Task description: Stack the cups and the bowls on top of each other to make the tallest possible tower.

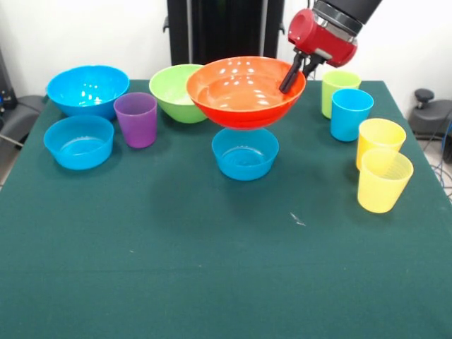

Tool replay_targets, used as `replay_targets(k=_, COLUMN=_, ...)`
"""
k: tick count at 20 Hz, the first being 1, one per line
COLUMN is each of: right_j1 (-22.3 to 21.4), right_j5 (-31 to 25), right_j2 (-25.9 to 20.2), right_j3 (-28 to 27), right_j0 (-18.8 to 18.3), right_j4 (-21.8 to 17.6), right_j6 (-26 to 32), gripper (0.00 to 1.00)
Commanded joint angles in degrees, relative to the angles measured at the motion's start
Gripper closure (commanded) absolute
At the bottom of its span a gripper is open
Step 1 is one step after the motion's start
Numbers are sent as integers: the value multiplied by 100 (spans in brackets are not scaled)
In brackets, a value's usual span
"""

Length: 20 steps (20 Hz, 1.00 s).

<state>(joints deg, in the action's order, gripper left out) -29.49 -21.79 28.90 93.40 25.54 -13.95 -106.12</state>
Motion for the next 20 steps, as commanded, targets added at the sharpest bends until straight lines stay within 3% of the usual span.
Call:
replay_targets(k=1, right_j1=471, right_j5=25, right_j2=-221, right_j3=-400, right_j0=55, right_j4=182, right_j6=-1089, gripper=100)
replay_targets(k=20, right_j1=785, right_j5=26, right_j2=-113, right_j3=-606, right_j0=141, right_j4=389, right_j6=-1145, gripper=100)
